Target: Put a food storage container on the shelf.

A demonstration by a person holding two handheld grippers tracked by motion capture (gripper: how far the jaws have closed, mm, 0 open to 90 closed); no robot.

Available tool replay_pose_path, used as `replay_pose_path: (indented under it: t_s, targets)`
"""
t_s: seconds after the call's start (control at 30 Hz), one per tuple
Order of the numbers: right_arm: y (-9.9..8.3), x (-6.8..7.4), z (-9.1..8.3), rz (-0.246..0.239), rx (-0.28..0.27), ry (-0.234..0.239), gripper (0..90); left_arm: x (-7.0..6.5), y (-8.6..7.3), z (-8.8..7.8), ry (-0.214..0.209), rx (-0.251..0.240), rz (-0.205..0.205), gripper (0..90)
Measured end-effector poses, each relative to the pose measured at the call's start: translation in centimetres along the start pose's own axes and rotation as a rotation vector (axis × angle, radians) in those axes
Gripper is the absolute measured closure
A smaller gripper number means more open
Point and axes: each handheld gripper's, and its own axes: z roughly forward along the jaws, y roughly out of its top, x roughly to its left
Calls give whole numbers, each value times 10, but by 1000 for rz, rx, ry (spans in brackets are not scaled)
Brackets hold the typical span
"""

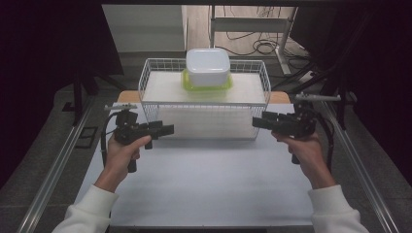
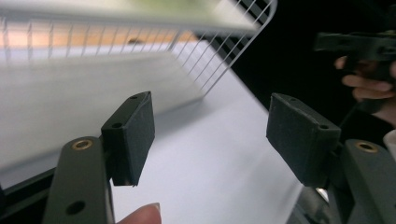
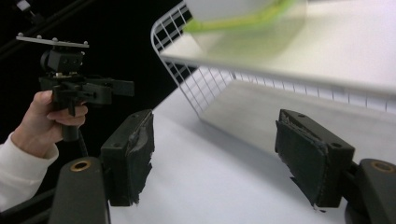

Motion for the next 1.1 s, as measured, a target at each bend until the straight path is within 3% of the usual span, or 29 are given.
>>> replay_pose_path:
  t_s: [0.17,0.27,0.47,0.67,0.83,0.97,1.1]
  targets:
    - [-42,-11,0,-13,21,-48,281,12,-38,5,62,53,10,320]
    - [-67,-16,3,-21,47,-73,276,14,-56,5,77,77,19,318]
    - [-105,-20,7,-44,89,-122,265,21,-81,8,120,139,38,314]
    - [-118,-23,16,-77,138,-154,247,26,-85,10,147,151,43,312]
    - [-121,-21,16,-94,133,-170,235,25,-86,7,148,140,45,310]
    - [-123,-22,13,-77,120,-172,229,24,-86,6,151,136,50,306]
    - [-125,-26,13,-82,109,-211,174,31,-89,9,182,136,66,280]
